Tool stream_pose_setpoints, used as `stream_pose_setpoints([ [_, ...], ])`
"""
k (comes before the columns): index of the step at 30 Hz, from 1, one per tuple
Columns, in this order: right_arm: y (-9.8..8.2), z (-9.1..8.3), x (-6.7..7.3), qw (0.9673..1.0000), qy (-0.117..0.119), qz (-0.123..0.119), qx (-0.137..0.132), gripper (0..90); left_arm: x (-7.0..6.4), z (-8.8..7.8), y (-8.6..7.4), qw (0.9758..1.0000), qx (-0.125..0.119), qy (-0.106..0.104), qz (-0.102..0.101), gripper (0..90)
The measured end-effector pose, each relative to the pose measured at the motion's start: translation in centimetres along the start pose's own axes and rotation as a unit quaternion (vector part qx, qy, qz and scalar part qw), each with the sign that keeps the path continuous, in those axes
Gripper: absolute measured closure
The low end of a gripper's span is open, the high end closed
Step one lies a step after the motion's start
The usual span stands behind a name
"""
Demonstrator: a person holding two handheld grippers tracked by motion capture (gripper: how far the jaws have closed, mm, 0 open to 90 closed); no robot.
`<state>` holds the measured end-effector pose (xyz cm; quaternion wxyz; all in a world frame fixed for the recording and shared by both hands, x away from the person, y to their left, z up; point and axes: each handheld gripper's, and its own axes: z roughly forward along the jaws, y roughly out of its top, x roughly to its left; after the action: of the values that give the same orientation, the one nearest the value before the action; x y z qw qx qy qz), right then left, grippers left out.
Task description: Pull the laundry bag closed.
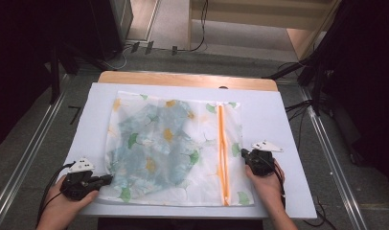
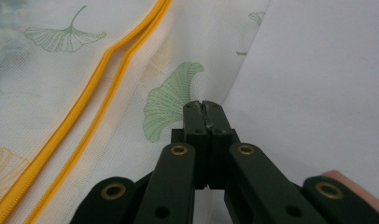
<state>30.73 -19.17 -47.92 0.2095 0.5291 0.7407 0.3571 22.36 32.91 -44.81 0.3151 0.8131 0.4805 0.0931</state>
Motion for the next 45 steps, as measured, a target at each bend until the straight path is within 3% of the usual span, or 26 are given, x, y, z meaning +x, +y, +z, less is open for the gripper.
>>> stream_pose_setpoints([
  [10,-0.3,-0.2,0.2,1.0,-0.004,0.002,0.004,90.0,0.2,0.1,-0.1,1.0,-0.005,-0.001,0.002,89.1],
  [13,-0.3,-0.2,0.1,1.0,-0.003,0.003,0.005,90.0,0.3,0.0,0.0,1.0,-0.01,0.001,0.001,84.7],
  [14,-0.3,-0.2,0.0,1.0,0.0,0.006,0.002,87.3,0.3,0.0,0.0,0.9998,-0.018,0.011,0.002,78.4],
  [16,-0.4,-0.4,-0.2,0.9998,0.017,0.009,-0.011,71.4,0.2,-0.1,0.3,0.9986,-0.028,0.045,0.002,61.1],
  [18,-0.5,-1.0,-0.1,0.9994,0.014,0.01,-0.03,58.7,0.1,-0.5,0.5,0.9977,-0.049,0.046,-0.005,57.4],
  [22,-0.6,-2.3,-0.1,0.9986,0.02,0.012,-0.047,48.5,-0.6,-1.2,1.0,0.9955,-0.082,0.047,0.002,55.3],
  [25,-0.9,-3.7,0.1,0.9986,0.03,0.007,-0.042,48.1,-1.5,-1.4,1.5,0.9938,-0.099,0.05,0.005,55.9],
  [31,-1.9,-5.9,1.0,0.9972,0.065,-0.002,-0.038,54.8,-2.8,-2.3,2.1,0.9876,-0.138,0.074,0.012,63.7],
  [33,-2.3,-6.4,1.4,0.996,0.08,-0.005,-0.04,58.0,-3.0,-2.4,2.3,0.987,-0.144,0.069,0.011,64.5],
  [35,-2.7,-6.8,1.9,0.9953,0.087,-0.013,-0.04,58.2,-3.2,-2.4,2.5,0.9859,-0.145,0.081,0.021,64.9],
  [39,-3.7,-7.5,2.5,0.9936,0.104,-0.02,-0.038,60.2,-3.7,-2.0,2.9,0.9881,-0.144,0.049,0.02,72.0],
  [41,-4.0,-7.6,2.8,0.9927,0.115,-0.022,-0.031,62.4,-4.8,-0.9,3.3,0.9904,-0.133,0.021,0.029,77.0],
  [45,-4.7,-7.6,3.0,0.9898,0.14,-0.024,-0.018,69.1,-7.3,1.4,4.5,0.9919,-0.115,-0.023,0.048,86.0],
])
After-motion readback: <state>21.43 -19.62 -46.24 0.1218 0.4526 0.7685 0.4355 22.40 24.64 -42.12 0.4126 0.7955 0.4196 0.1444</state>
